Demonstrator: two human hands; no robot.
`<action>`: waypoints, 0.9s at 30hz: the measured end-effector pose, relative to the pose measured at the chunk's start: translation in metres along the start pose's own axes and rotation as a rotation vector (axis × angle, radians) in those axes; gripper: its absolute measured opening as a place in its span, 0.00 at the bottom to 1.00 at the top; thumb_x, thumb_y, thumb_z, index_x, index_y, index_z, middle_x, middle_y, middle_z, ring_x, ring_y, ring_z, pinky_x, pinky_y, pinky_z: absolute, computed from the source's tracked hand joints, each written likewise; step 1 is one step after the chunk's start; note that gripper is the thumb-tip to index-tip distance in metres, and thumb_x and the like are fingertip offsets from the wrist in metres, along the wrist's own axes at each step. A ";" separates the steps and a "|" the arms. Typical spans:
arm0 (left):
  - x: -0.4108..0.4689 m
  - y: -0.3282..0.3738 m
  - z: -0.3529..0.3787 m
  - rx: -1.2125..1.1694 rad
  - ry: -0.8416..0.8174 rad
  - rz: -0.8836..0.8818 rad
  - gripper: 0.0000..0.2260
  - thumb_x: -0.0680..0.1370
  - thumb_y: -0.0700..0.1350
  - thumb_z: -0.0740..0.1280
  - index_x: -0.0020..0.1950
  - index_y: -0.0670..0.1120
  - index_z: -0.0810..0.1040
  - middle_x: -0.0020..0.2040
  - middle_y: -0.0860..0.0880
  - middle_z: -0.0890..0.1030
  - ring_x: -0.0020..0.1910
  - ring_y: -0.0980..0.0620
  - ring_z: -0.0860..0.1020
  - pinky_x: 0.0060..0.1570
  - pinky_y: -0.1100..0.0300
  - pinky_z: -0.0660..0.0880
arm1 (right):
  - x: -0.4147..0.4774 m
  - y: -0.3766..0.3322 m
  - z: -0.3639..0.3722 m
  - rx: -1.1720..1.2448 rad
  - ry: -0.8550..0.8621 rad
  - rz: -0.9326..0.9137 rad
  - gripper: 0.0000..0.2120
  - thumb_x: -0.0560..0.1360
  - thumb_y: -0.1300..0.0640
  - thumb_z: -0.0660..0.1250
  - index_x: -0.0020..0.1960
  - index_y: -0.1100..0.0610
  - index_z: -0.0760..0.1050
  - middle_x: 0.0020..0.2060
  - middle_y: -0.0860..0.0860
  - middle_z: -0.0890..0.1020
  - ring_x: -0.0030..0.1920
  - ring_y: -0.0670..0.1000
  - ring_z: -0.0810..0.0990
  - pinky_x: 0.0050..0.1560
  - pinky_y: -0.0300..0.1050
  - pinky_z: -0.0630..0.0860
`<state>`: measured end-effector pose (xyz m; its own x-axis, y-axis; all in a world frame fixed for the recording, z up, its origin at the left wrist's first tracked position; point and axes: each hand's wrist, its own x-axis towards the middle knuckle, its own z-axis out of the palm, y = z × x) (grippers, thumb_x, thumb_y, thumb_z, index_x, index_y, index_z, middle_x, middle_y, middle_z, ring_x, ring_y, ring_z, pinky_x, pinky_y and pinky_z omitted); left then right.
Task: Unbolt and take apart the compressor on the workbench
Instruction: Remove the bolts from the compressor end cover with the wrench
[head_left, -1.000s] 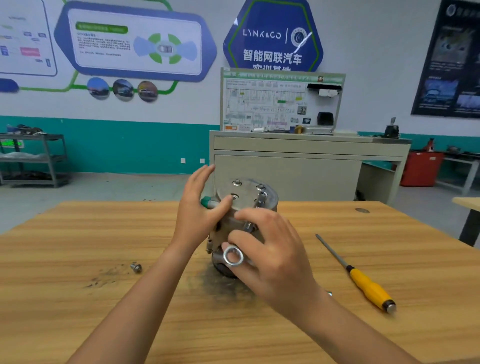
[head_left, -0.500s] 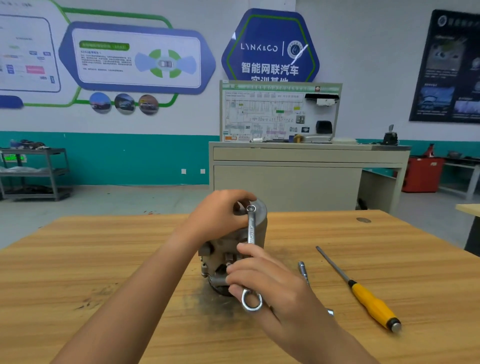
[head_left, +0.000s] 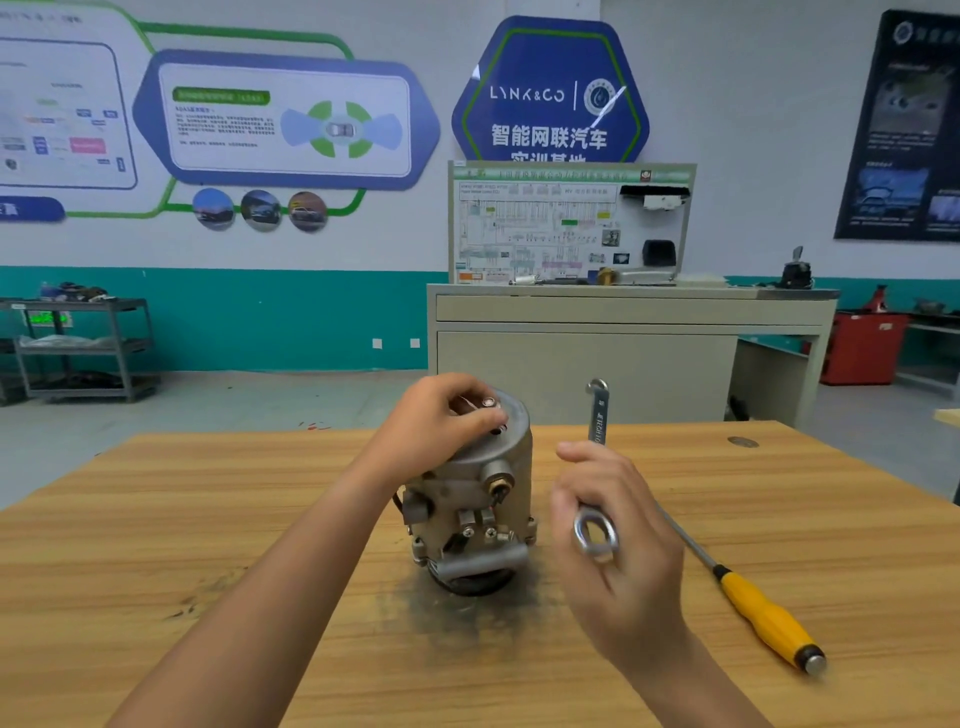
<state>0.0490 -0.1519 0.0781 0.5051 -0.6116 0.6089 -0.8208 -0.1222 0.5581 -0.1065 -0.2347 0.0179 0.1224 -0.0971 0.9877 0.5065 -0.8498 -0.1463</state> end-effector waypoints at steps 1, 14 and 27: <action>0.000 0.000 -0.002 -0.085 0.036 -0.018 0.05 0.74 0.43 0.71 0.42 0.51 0.77 0.39 0.54 0.77 0.35 0.66 0.73 0.36 0.74 0.68 | 0.001 0.006 0.004 -0.044 -0.011 0.054 0.13 0.79 0.55 0.58 0.40 0.62 0.71 0.38 0.53 0.77 0.53 0.45 0.75 0.53 0.35 0.71; -0.100 -0.131 -0.099 -0.066 0.265 -0.452 0.02 0.77 0.41 0.67 0.45 0.47 0.77 0.40 0.47 0.81 0.40 0.50 0.80 0.41 0.60 0.75 | 0.001 0.037 0.035 -0.170 -0.409 0.298 0.14 0.76 0.61 0.61 0.61 0.59 0.75 0.60 0.52 0.77 0.67 0.48 0.68 0.63 0.31 0.58; -0.132 -0.203 -0.074 0.612 -0.208 -0.555 0.04 0.75 0.52 0.69 0.48 0.54 0.77 0.49 0.52 0.80 0.40 0.57 0.73 0.36 0.68 0.66 | 0.000 0.031 0.031 -0.150 -0.447 0.321 0.16 0.77 0.53 0.58 0.62 0.58 0.75 0.61 0.48 0.76 0.67 0.43 0.66 0.63 0.27 0.57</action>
<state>0.1682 0.0120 -0.0735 0.8667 -0.4623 0.1875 -0.4987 -0.8112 0.3053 -0.0641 -0.2449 0.0120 0.6156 -0.1615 0.7714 0.2620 -0.8811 -0.3936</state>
